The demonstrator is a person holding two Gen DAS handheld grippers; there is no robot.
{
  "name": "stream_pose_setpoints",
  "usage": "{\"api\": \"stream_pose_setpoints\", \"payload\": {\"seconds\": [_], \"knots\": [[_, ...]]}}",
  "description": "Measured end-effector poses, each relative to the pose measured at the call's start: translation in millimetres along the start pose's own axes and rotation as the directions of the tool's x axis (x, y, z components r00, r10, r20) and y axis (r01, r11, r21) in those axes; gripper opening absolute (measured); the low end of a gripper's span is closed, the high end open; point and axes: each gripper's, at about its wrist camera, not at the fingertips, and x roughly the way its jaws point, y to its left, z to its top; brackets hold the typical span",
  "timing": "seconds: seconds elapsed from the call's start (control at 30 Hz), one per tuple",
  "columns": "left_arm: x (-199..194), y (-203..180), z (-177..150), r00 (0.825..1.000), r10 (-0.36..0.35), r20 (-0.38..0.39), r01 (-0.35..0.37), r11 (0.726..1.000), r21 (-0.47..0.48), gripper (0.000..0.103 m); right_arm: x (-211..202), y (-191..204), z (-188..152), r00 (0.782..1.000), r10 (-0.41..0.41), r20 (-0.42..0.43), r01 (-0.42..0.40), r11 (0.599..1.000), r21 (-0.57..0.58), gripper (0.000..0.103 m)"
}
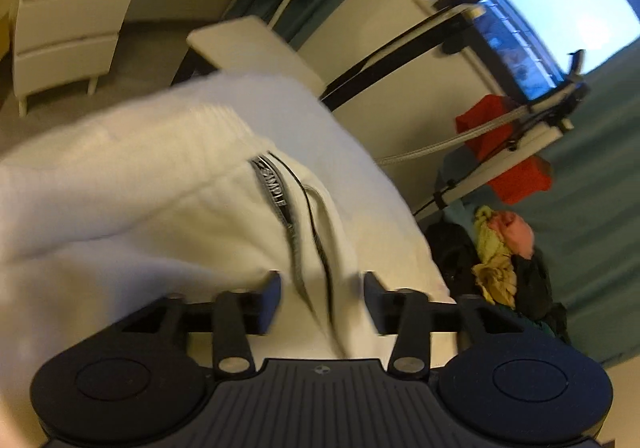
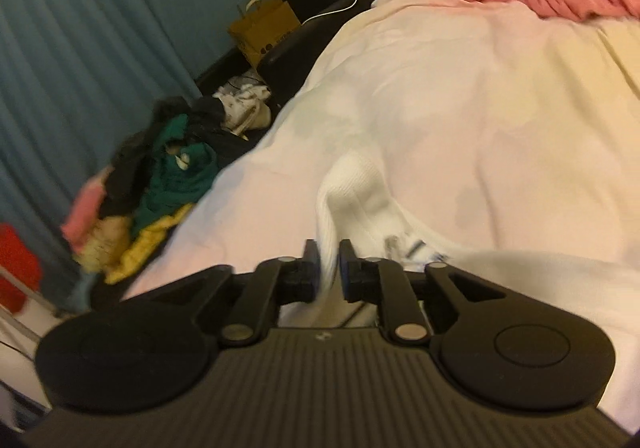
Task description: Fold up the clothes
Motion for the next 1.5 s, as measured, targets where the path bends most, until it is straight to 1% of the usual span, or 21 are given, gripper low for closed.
{"api": "stream_pose_setpoints", "payload": {"seconds": [0.1, 0.17, 0.2, 0.23, 0.3, 0.37, 0.43, 0.47, 0.5, 0.6, 0.67, 0.7, 0.77, 0.87, 0.97, 1.03, 1.17, 1.23, 1.27, 1.33, 1.5], "knots": [[-45.7, 11.0, -13.7, 0.999, -0.043, 0.024, 0.043, 0.999, 0.007, 0.063, -44.6, -18.2, -12.5, 0.995, 0.096, -0.021, -0.095, 0.994, 0.063, 0.057], [-76.0, 24.7, -30.9, 0.997, -0.061, 0.055, 0.063, 0.997, -0.034, 0.068, -72.1, -29.9, -24.2, 0.984, 0.171, -0.057, -0.165, 0.981, 0.098, 0.061], [-87.6, 33.3, -39.9, 0.995, -0.069, 0.065, 0.074, 0.995, -0.067, 0.069, -81.6, -36.0, -34.4, 0.964, 0.232, -0.128, -0.216, 0.968, 0.129, 0.061], [-98.0, 41.7, -48.6, 0.994, -0.078, 0.072, 0.085, 0.991, -0.099, 0.069, -87.9, -41.1, -47.0, 0.932, 0.298, -0.206, -0.264, 0.948, 0.177, 0.061], [-113.8, 60.1, -66.7, 0.992, -0.094, 0.079, 0.106, 0.981, -0.164, 0.069, -97.1, -49.0, -75.3, 0.847, 0.404, -0.347, -0.322, 0.907, 0.272, 0.061], [-121.4, 76.4, -82.1, 0.995, -0.086, 0.051, 0.096, 0.969, -0.226, 0.068, -103.1, -54.4, -106.9, 0.747, 0.468, -0.473, -0.33, 0.878, 0.346, 0.061], [-121.8, 87.9, -89.1, 0.996, -0.089, 0.029, 0.093, 0.961, -0.261, 0.068, -105.1, -58.3, -135.2, 0.67, 0.502, -0.547, -0.311, 0.859, 0.407, 0.061], [-121.5, 93.3, -92.2, 0.996, -0.092, 0.019, 0.094, 0.956, -0.277, 0.068, -105.4, -58.7, -146.6, 0.651, 0.507, -0.565, -0.3, 0.856, 0.421, 0.061], [-120.0, 97.2, -94.1, 0.995, -0.095, 0.012, 0.094, 0.954, -0.285, 0.068, -105.5, -56.8, -155.2, 0.647, 0.502, -0.573, -0.302, 0.86, 0.412, 0.061], [-105.0, 105.7, -93.6, 0.994, -0.108, -0.024, 0.095, 0.944, -0.317, 0.068, -98.7, -47.3, -170.6, 0.649, 0.494, -0.578, -0.315, 0.867, 0.387, 0.061], [-91.4, 110.2, -91.1, 0.992, -0.117, -0.037, 0.098, 0.935, -0.341, 0.068, -87.8, -43.4, -173.7, 0.65, 0.515, -0.558, -0.321, 0.852, 0.413, 0.062], [-84.3, 111.3, -88.6, 0.992, -0.12, -0.04, 0.099, 0.933, -0.346, 0.068, -82.4, -43.4, -171.7, 0.662, 0.529, -0.531, -0.329, 0.842, 0.428, 0.062], [-68.5, 111.9, -81.2, 0.991, -0.132, -0.029, 0.114, 0.931, -0.346, 0.068, -71.7, -44.1, -166.1, 0.689, 0.554, -0.467, -0.349, 0.818, 0.456, 0.06], [-55.4, 111.1, -63.1, 0.991, -0.127, 0.03, 0.13, 0.938, -0.321, 0.057, -55.0, -48.7, -153.8, 0.761, 0.544, -0.354, -0.372, 0.813, 0.449, 0.06], [-50.0, 110.5, -46.6, 0.989, -0.112, 0.095, 0.134, 0.949, -0.285, 0.04, -36.3, -61.2, -140.3, 0.825, 0.517, -0.229, -0.362, 0.794, 0.488, 0.058], [-46.9, 112.9, -41.1, 0.988, -0.118, 0.103, 0.143, 0.946, -0.291, 0.027, -24.4, -68.0, -132.5, 0.851, 0.498, -0.164, -0.361, 0.783, 0.507, 0.058], [-54.9, 116.6, -33.6, 0.982, -0.136, 0.128, 0.171, 0.929, -0.327, 0.017, -8.9, -70.4, -121.0, 0.892, 0.443, -0.083, -0.345, 0.789, 0.508, 0.045], [-63.2, 115.7, -30.0, 0.979, -0.148, 0.143, 0.187, 0.93, -0.315, 0.014, -5.8, -66.1, -114.4, 0.915, 0.392, -0.091, -0.309, 0.829, 0.465, 0.03], [-67.9, 114.4, -28.0, 0.977, -0.152, 0.149, 0.191, 0.934, -0.302, 0.014, -3.1, -64.1, -110.4, 0.926, 0.361, -0.114, -0.278, 0.854, 0.44, 0.017], [-71.1, 108.6, -23.0, 0.974, -0.164, 0.157, 0.205, 0.931, -0.302, 0.013, 0.3, -64.4, -104.5, 0.922, 0.365, -0.128, -0.283, 0.862, 0.42, 0.015], [-105.0, 117.8, -23.4, 0.968, -0.167, 0.187, 0.217, 0.932, -0.291, 0.012, -25.6, -67.6, -91.4, 0.91, 0.396, -0.12, -0.321, 0.86, 0.397, 0.012]]}}
